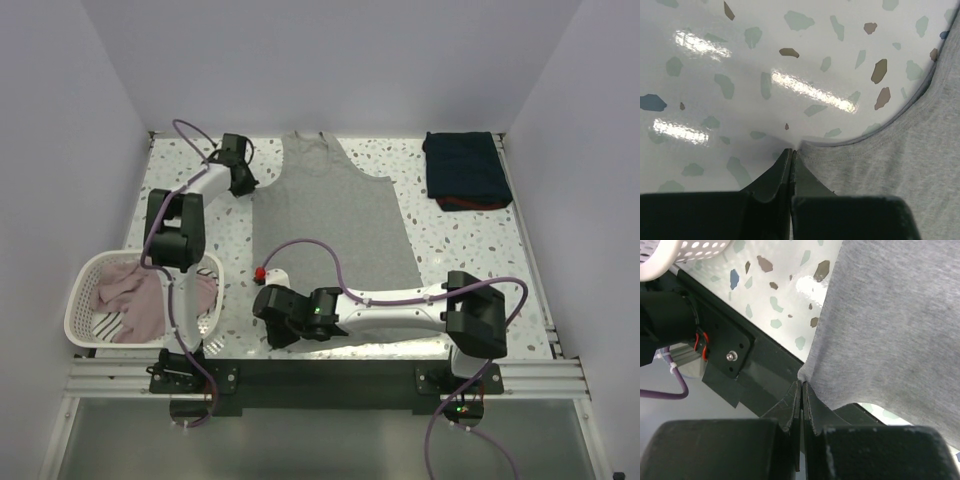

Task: Fold and stack the tank tops
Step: Flatten the tank top out, then fold the tank top

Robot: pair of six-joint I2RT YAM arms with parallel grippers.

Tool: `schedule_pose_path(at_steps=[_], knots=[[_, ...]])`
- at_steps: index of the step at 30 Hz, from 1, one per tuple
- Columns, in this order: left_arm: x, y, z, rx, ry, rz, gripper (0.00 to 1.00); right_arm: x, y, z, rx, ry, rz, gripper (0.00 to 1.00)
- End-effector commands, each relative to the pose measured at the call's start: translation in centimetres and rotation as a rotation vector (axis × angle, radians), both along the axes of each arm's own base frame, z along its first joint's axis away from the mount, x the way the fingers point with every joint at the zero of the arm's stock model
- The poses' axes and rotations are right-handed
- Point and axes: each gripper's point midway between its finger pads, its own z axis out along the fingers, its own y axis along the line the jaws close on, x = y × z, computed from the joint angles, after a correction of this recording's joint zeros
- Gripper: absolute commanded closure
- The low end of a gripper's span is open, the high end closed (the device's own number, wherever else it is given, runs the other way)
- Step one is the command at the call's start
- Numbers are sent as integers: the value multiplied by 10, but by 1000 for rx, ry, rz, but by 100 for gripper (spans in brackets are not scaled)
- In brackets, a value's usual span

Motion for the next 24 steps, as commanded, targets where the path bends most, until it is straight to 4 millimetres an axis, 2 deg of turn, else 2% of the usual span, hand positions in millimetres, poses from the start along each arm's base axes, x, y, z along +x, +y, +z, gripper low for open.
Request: schedule_pose_path(at_steps=[1, 2, 6, 9, 12, 13, 15, 16, 18, 19, 24], knots=[[15, 23, 57, 24, -119, 91, 100, -10, 24, 25, 87, 14, 39, 100], [16, 28, 64, 30, -132, 108, 100, -13, 31, 30, 103, 19, 49, 100], [14, 50, 72, 45, -128, 154, 100, -20, 48, 32, 138, 52, 76, 100], [13, 50, 73, 49, -128, 133, 100, -19, 55, 37, 147, 45, 84, 100], [12, 36, 67, 4, -121, 60, 100, -18, 48, 34, 132, 45, 73, 100], [15, 31, 67, -9, -136, 30, 96, -18, 46, 31, 127, 50, 65, 100], [14, 14, 57, -54, -126, -41, 89, -19, 40, 26, 120, 55, 60, 100], [13, 8, 54, -53, -122, -70, 81, -20, 39, 26, 123, 60, 54, 100], [9, -4, 45, -45, -110, -108, 74, -19, 32, 21, 113, 61, 40, 100], [7, -6, 41, -44, -106, -116, 71, -19, 30, 21, 113, 62, 34, 100], [-5, -11, 24, -36, -72, -133, 68, -16, 15, 13, 95, 61, 5, 100]])
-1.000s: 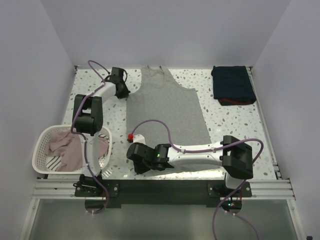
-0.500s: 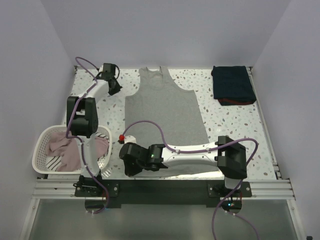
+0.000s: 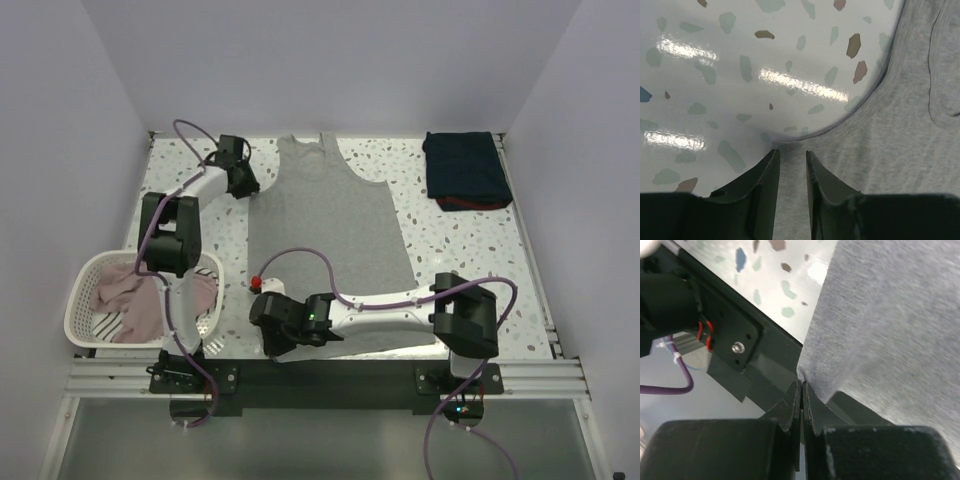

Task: Fold and stack the tank tops
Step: Fold the tank top

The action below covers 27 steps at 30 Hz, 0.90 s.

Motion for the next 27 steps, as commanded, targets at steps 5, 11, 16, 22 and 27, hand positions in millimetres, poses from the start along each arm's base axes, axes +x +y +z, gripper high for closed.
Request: schedule_pose_path(at_steps=[5, 11, 16, 22, 27], knots=[[-2, 0, -4, 34, -17, -38, 66, 7, -11, 23, 86, 2, -57, 100], [-2, 4, -4, 56, -16, -24, 66, 7, -9, 23, 86, 5, -57, 100], [-1, 8, 1, 72, -25, -12, 66, 8, -11, 22, 81, 0, -63, 100], [-1, 8, -1, 82, -17, -19, 68, 9, -13, 22, 83, 1, -66, 100], [-5, 7, -11, 95, 6, -24, 69, 10, -13, 22, 81, 1, -67, 100]])
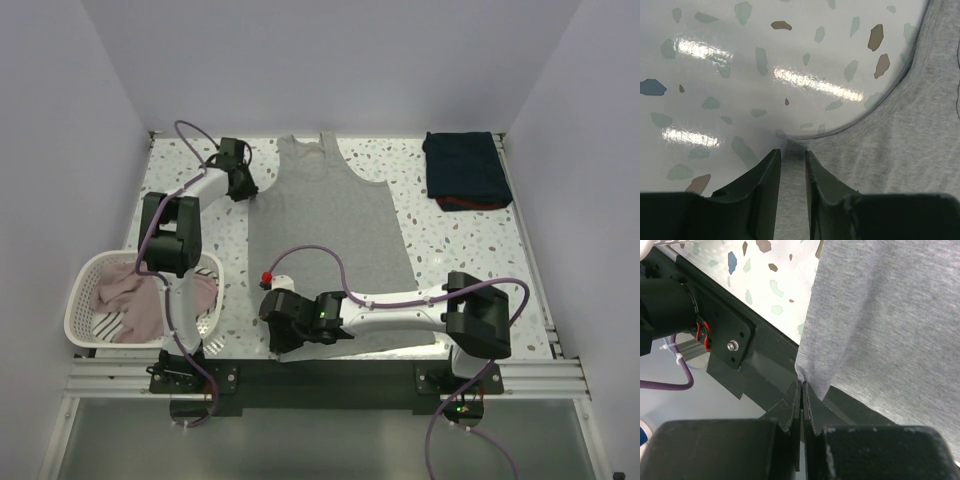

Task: Fold and stack the tank tops
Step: Fold the tank top

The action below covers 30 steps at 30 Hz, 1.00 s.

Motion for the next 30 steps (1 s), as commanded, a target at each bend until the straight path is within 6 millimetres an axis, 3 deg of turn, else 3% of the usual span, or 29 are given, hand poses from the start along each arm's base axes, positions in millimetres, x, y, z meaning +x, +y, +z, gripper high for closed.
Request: schedule_pose_path(at_steps=[1, 8, 13, 15, 18, 24, 30], knots=[[6, 3, 2, 38, -25, -12, 69, 4, 4, 19, 62, -15, -23, 100], [5, 0, -11, 50, 1, -20, 72, 7, 2, 20, 66, -17, -32, 100], [7, 3, -8, 63, -6, 8, 91, 6, 2, 22, 70, -14, -28, 100], [11, 6, 1, 73, -27, 25, 100, 6, 2, 21, 68, -15, -29, 100], [17, 10, 18, 86, -57, 50, 100, 6, 4, 25, 83, -19, -27, 100], [30, 20, 64, 108, -130, 131, 100, 7, 26, 50, 125, -33, 15, 100], [36, 11, 72, 83, -132, 126, 100, 13, 21, 56, 138, -39, -3, 100]])
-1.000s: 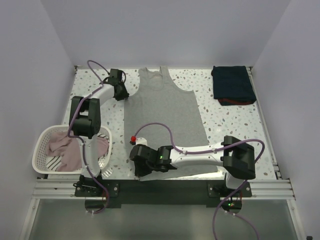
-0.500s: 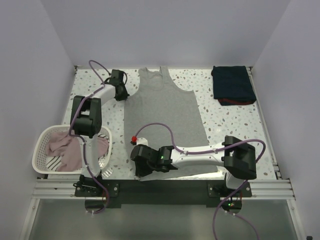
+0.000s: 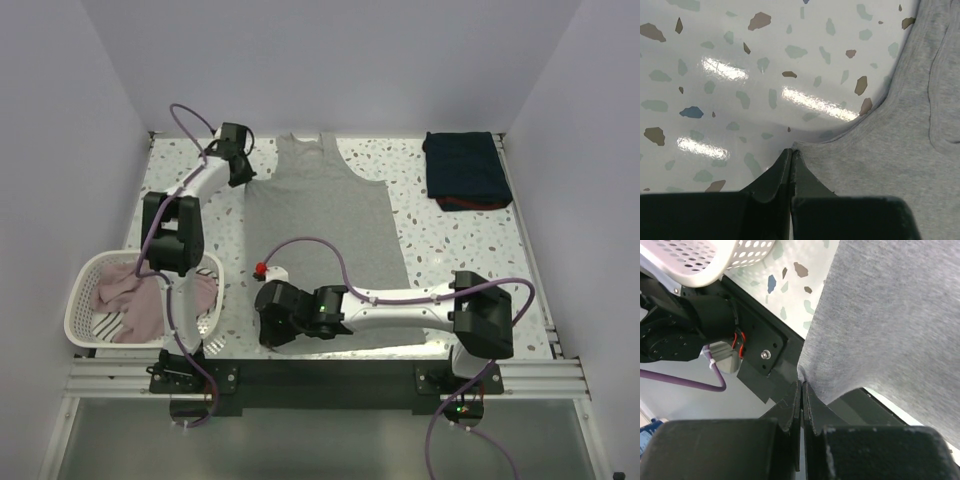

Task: Fold and stack the tank tops
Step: Fold the tank top

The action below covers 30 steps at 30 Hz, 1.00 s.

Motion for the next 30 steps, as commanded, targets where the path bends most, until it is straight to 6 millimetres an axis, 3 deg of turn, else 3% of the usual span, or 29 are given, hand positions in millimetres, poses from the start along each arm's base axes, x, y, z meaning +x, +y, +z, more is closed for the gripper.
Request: schedule_pose_path(at_steps=[1, 6, 12, 20, 30], knots=[[13, -4, 36, -8, -77, 30, 100, 6, -3, 20, 47, -12, -10, 100], [12, -27, 31, -27, -68, 2, 100, 17, -22, 22, 66, -21, -72, 100], [18, -63, 36, -47, -86, -33, 100, 22, -59, 4, 43, -27, -153, 100], [15, -110, 21, -64, -68, -89, 100, 24, -95, -11, 38, -27, -252, 100], [14, -145, 17, -90, -78, -120, 100, 26, -126, -28, 26, -28, -344, 100]])
